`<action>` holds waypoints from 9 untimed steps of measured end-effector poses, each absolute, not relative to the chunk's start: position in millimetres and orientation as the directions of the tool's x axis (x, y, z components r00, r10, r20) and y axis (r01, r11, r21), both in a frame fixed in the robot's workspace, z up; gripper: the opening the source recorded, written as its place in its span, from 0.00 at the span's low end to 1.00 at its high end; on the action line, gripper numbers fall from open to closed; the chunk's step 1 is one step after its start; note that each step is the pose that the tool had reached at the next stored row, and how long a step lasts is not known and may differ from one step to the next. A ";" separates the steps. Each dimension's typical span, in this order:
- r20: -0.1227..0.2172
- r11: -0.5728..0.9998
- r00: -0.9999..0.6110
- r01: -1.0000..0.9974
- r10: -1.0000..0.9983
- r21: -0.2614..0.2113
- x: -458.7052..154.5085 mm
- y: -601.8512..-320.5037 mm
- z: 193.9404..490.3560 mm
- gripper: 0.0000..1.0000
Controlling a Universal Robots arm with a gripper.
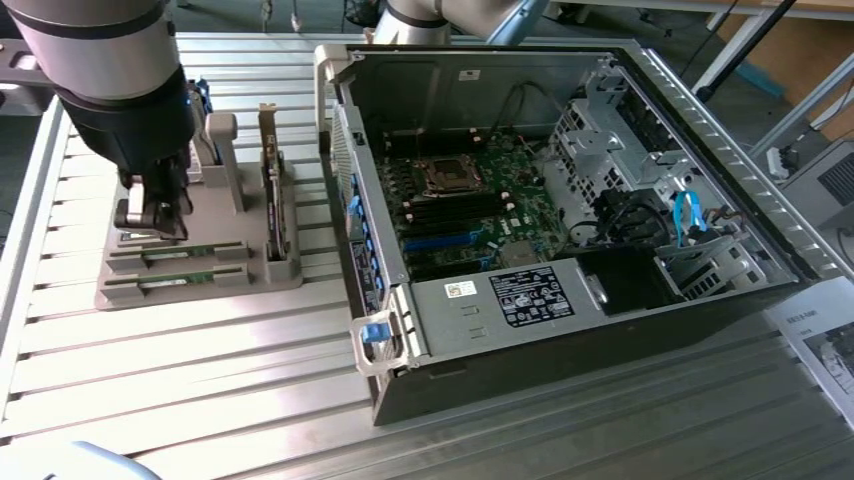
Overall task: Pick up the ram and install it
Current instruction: 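Pick up the ram and move it above insertion slot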
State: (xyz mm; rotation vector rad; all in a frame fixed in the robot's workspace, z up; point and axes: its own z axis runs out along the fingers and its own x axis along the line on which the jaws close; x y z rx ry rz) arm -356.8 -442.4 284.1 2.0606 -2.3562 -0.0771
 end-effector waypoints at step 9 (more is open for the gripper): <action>-0.025 0.133 -0.134 -0.990 -0.991 0.044 -356.8 -453.4 257.9 0.36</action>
